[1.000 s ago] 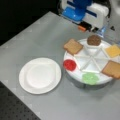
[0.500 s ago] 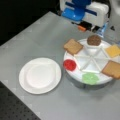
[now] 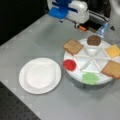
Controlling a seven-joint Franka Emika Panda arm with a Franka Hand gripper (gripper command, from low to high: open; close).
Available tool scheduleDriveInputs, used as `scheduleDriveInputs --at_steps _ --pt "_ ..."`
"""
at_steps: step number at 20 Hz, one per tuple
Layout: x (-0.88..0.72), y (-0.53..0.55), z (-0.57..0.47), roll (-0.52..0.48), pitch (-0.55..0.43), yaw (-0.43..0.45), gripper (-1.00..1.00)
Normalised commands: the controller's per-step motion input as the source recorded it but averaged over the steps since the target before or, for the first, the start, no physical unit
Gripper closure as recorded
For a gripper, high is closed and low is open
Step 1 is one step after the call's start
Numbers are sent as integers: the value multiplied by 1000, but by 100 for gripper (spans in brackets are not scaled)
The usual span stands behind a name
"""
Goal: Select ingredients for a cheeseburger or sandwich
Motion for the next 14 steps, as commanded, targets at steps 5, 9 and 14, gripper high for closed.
scheduleDriveInputs --at_steps 5,9,14 --pt "121 -291 -187 403 -2 -9 -100" --pt "8 -119 -313 346 -46 63 -100" --pt "-25 -115 -477 350 -114 131 -100"
